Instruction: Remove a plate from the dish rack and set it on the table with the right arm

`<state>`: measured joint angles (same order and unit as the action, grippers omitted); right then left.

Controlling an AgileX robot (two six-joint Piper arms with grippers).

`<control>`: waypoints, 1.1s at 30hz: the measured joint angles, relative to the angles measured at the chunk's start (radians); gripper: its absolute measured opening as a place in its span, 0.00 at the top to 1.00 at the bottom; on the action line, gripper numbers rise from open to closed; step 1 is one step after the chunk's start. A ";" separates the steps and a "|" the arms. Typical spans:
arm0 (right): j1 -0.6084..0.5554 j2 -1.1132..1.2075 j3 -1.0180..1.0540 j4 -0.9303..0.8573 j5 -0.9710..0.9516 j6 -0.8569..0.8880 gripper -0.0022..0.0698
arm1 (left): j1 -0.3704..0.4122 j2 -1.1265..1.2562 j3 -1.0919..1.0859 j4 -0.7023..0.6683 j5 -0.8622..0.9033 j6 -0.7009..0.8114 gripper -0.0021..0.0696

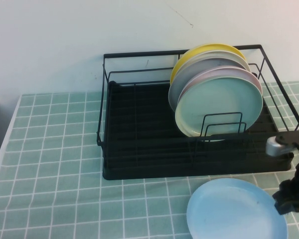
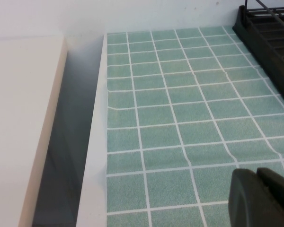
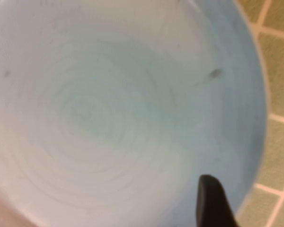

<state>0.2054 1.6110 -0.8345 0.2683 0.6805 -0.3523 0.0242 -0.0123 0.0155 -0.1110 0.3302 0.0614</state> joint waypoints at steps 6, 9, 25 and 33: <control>0.000 -0.054 -0.118 -0.172 0.159 0.109 0.44 | 0.000 0.000 0.000 0.000 0.000 0.000 0.98; 0.000 -0.113 -0.189 -0.250 0.258 0.135 0.45 | 0.000 0.000 0.000 0.000 0.000 0.000 0.98; 0.000 -0.796 -0.118 -0.340 0.120 0.141 0.97 | 0.000 0.000 0.000 0.000 0.000 -0.002 0.98; 0.000 -1.133 0.301 -0.340 -0.054 0.209 0.97 | 0.000 0.000 0.000 0.000 0.000 -0.002 0.98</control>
<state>0.2054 0.4784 -0.5335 -0.0717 0.6266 -0.1432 0.0242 -0.0123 0.0155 -0.1110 0.3302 0.0590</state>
